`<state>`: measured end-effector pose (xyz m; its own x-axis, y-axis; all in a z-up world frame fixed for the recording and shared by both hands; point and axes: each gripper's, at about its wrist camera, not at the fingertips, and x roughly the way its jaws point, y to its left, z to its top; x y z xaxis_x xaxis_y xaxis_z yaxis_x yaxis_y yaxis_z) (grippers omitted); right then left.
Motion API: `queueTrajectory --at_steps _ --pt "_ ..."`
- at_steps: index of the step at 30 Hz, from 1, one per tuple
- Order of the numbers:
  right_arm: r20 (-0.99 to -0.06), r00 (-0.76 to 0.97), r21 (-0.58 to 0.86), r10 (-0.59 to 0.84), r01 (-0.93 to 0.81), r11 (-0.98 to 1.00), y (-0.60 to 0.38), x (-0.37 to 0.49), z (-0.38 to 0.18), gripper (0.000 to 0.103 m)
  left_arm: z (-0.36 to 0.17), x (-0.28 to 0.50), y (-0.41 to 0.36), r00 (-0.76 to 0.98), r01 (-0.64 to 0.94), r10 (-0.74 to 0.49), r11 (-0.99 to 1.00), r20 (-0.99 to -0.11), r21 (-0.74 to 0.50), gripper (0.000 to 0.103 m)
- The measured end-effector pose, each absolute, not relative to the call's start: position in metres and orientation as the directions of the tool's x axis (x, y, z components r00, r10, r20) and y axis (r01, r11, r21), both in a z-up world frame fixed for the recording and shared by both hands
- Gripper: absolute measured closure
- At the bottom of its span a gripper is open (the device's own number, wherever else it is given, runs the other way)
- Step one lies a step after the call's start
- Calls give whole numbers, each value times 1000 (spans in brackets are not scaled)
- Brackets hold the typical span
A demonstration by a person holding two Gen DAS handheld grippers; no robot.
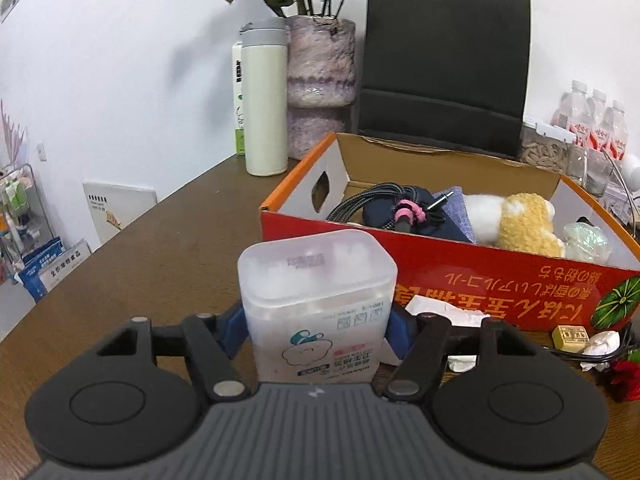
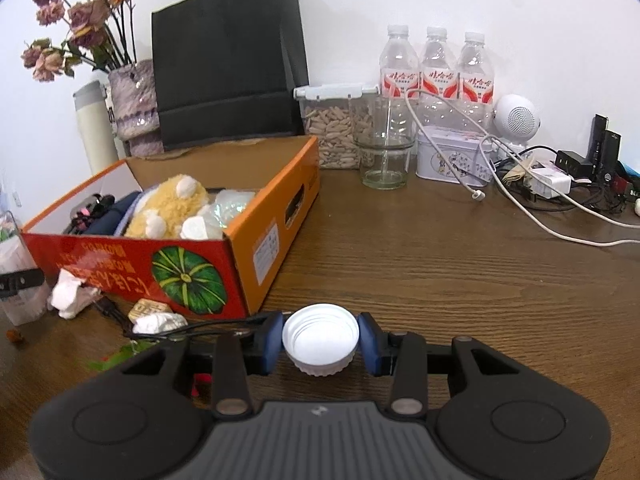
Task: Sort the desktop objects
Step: 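Grasp the white plastic container with the left tool while the right tool grasps the white cap, then carry the container and cap over the box and open both tools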
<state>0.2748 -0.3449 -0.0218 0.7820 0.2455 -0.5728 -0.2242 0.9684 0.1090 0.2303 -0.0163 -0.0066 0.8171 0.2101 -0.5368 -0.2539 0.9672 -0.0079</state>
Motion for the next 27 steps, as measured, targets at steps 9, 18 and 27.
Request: queueTrajectory --at_steps 9,18,27 --pt "-516 822 95 242 -226 970 -323 254 -9 64 1 218 -10 832 -279 219 959 -510 -44 35" --pt "-419 877 106 237 -212 971 -306 231 14 64 35 190 -4 888 -287 225 953 -402 -100 35" --pt "-306 908 121 284 -259 958 -274 232 55 64 76 197 -17 940 -200 166 976 -298 -89 35"
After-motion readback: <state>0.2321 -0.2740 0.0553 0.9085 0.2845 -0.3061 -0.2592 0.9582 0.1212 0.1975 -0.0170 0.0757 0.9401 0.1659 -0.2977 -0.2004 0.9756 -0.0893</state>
